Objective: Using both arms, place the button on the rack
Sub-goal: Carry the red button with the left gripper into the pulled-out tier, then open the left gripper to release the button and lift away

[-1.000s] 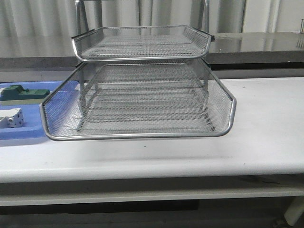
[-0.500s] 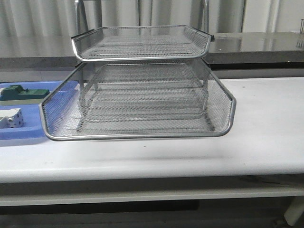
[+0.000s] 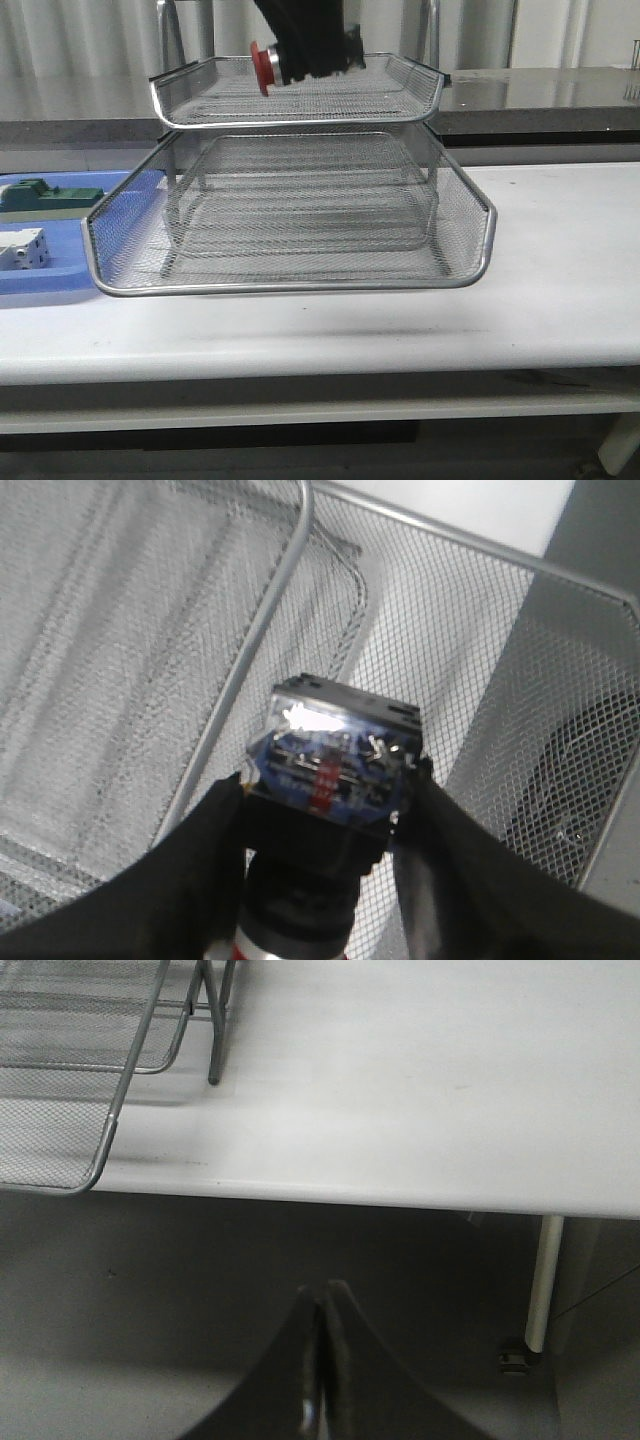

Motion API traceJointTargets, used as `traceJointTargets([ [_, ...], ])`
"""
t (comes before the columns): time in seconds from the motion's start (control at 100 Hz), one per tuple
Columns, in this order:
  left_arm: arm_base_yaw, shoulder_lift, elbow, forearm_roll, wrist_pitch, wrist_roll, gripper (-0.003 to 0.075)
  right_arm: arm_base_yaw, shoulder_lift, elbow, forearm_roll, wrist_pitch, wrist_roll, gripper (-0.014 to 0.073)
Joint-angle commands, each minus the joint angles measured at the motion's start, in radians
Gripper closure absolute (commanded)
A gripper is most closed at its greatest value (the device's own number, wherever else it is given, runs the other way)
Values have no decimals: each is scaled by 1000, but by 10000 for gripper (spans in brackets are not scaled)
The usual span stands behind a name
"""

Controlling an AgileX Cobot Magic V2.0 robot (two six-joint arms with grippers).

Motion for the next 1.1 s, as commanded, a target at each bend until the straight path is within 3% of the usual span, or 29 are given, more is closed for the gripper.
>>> traceJointTargets([
  [0.0, -7, -51, 17, -19, 8, -12, 741, 0, 5, -33, -16, -57, -1, 662],
  [0.37, -7, -46, 141, -19, 8, -6, 741, 0, 5, -33, -16, -57, -1, 662],
  [0.82, -7, 29, 141, -19, -22, -6, 732, 0, 5, -33, -16, -57, -1, 662],
  [0.94, -7, 29, 141, -19, -22, -6, 634, 0, 5, -33, -16, -57, -1, 662],
  [1.09, -7, 29, 141, -19, -19, -6, 382, 0, 5, -33, -16, -57, -1, 662],
])
